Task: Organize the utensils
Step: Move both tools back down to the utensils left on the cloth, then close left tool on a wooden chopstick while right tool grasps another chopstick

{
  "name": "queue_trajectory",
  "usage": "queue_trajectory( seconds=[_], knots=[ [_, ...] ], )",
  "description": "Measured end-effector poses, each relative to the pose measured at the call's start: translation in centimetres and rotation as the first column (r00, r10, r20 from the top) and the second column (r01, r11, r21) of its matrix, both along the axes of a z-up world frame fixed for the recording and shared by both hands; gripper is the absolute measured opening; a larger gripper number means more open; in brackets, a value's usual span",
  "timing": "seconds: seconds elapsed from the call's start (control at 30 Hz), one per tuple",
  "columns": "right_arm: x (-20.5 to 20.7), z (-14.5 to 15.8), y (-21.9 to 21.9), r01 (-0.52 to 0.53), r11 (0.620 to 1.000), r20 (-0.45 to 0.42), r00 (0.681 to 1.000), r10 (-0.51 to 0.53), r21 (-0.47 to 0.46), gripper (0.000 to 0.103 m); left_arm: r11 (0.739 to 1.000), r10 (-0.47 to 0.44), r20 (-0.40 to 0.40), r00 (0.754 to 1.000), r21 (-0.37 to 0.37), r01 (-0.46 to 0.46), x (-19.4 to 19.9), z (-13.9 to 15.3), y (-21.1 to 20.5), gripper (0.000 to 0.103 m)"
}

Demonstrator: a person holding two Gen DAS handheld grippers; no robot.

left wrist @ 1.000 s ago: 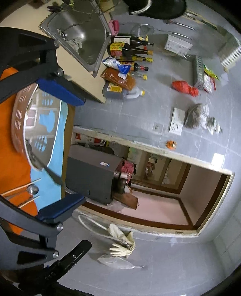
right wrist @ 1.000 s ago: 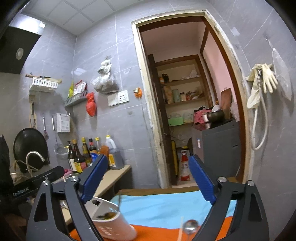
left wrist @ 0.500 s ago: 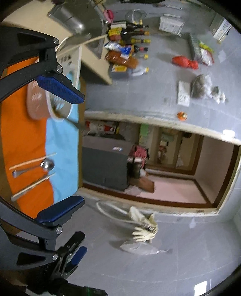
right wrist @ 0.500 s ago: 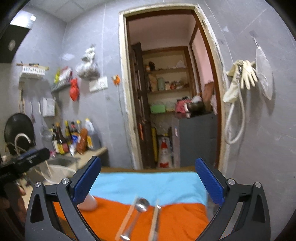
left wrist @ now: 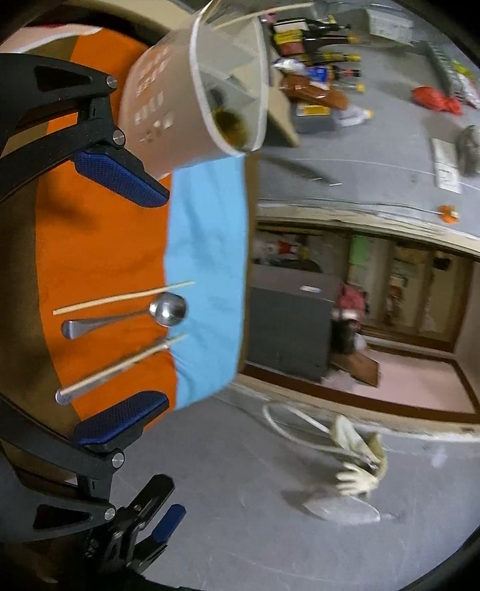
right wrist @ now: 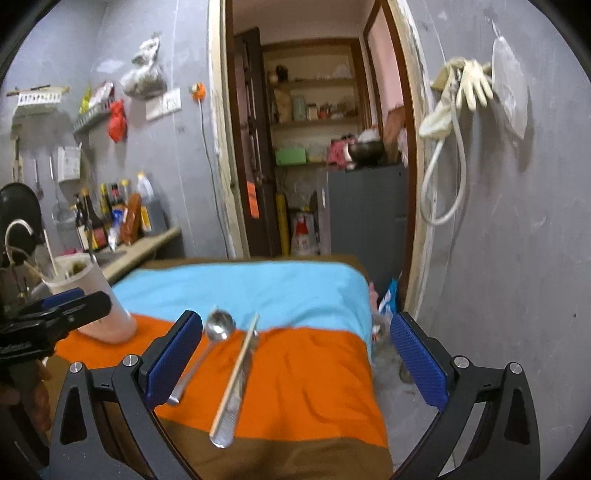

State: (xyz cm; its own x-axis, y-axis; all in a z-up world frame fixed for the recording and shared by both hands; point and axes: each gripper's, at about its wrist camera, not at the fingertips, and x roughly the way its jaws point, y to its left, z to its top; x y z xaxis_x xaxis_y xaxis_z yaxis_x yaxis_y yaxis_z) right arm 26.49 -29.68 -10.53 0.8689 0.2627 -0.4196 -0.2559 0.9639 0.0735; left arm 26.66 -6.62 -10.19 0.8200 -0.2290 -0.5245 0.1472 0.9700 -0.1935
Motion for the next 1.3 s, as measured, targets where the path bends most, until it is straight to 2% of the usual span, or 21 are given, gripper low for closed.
queue_trajectory(
  seconds=[0.2, 0.3, 0.4, 0.5, 0.57, 0.63, 0.7, 0.77, 0.87, 1.03, 1.17, 1.3],
  knots=[
    [1.8, -2.3, -0.2, -0.037, 0.999, -0.107, 0.994, 0.037, 0.002, 0.101, 1.000, -0.003, -0.088, 0.996, -0.002, 0.002, 2.4, -2.8, 0.2, 0.097],
    [2.9, -3.3, 0.3, -0.072, 0.997, -0.159, 0.985, 0.072, 0.004, 0.096, 1.000, -0.008, -0.114, 0.993, -0.005, 0.008, 3.4, -3.7, 0.4, 0.096],
    [4.2, -4.2, 1.1, -0.111, 0.994, -0.209, 0.972, 0.110, 0.006, 0.087, 1.000, -0.014, -0.142, 0.990, -0.003, 0.014, 4.6, -4.5, 0.5, 0.093],
    [5.3, -4.9, 2.0, -0.151, 0.988, -0.255, 0.955, 0.149, 0.011, 0.078, 1.000, -0.028, -0.179, 0.983, -0.017, 0.025, 5.7, -5.1, 0.6, 0.083],
    [6.2, -5.4, 2.7, -0.185, 0.982, -0.291, 0.939, 0.183, 0.019, 0.070, 0.998, -0.045, -0.224, 0.973, -0.044, 0.036, 6.8, -5.7, 0.9, 0.061],
    [6.8, -5.8, 3.2, -0.215, 0.976, -0.318, 0.924, 0.212, 0.024, 0.062, 0.996, -0.066, -0.271, 0.960, -0.072, 0.048, 7.6, -6.3, 1.2, 0.050],
    [7.4, -6.1, 3.8, -0.247, 0.969, -0.342, 0.908, 0.240, 0.023, 0.056, 0.994, -0.083, -0.293, 0.953, -0.089, 0.059, 8.1, -6.5, 1.2, 0.044],
    [7.7, -6.3, 4.5, -0.276, 0.961, -0.363, 0.893, 0.266, 0.024, 0.048, 0.992, -0.104, -0.310, 0.945, -0.101, 0.076, 8.5, -6.7, 1.3, 0.033],
    [8.2, -6.9, 5.0, -0.297, 0.955, -0.399, 0.873, 0.280, 0.020, 0.036, 0.990, -0.122, -0.333, 0.935, -0.104, 0.092, 9.1, -6.7, 1.2, 0.026],
    [8.9, -7.2, 5.1, -0.292, 0.956, -0.424, 0.863, 0.275, 0.026, 0.027, 0.989, -0.130, -0.351, 0.927, -0.108, 0.097, 10.0, -6.8, 1.3, 0.020],
    [9.2, -7.2, 4.5, -0.269, 0.962, -0.432, 0.863, 0.262, 0.045, 0.010, 0.990, -0.119, -0.370, 0.921, -0.112, 0.083, 10.7, -7.0, 1.5, 0.008],
    [9.3, -7.1, 3.7, -0.226, 0.973, -0.432, 0.873, 0.226, 0.053, 0.006, 0.990, -0.119, -0.383, 0.916, -0.113, 0.081, 10.6, -6.9, 1.6, 0.004]
  ],
)
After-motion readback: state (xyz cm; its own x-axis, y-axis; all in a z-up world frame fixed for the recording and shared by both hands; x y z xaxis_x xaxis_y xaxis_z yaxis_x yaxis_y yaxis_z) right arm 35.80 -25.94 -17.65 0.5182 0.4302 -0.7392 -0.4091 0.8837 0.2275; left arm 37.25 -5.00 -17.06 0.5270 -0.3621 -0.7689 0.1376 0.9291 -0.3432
